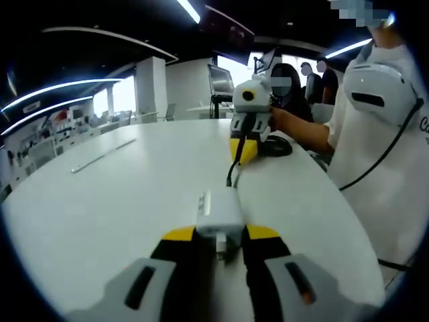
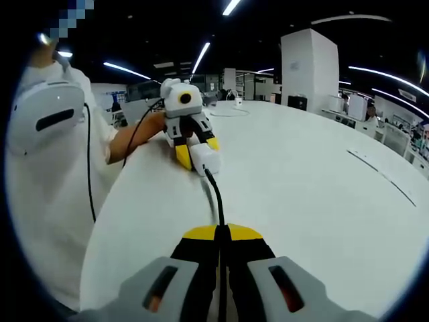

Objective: Plug the desk Type‑C cable into the charger adapter.

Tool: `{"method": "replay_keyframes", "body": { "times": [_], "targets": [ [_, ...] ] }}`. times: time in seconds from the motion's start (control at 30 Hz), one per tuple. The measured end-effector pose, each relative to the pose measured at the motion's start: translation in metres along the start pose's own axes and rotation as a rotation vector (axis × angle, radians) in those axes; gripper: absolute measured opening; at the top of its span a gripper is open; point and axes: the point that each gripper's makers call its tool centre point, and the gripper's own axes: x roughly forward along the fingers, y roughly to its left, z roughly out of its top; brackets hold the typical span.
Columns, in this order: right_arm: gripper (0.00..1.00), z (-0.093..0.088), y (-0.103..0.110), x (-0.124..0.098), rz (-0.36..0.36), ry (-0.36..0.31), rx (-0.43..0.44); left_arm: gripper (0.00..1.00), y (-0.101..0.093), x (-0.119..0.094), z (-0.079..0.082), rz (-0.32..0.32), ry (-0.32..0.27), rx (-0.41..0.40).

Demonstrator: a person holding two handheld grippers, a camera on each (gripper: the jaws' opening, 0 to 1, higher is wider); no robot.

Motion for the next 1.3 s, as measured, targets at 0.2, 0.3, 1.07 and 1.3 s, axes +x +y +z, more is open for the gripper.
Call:
{"method": "replay_keyframes", "body": {
  "times": [0.2,0.3,1.07,1.3],
  "targets": [
    [0.03,0.0005,0.0017,0.0007,0.003,0.0,0.0,0.25,-0.0004,0.0005,0.0004,-0.003,0.0,0.001],
    [0.03,0.0008,0.0024,0.0012,0.004,0.001,-0.002,0.25,-0.0005,0.001,0.0007,-0.005,0.0,0.002],
    [0.03,0.001,0.0039,0.0011,0.01,0.004,-0.006,0.25,-0.0007,0.0031,0.0013,-0.013,-0.003,0.006],
    [0.03,0.0011,0.0054,0.0006,0.014,0.008,-0.01,0.25,-0.0007,0.0028,0.0012,-0.013,-0.003,0.008]
  ]
}}
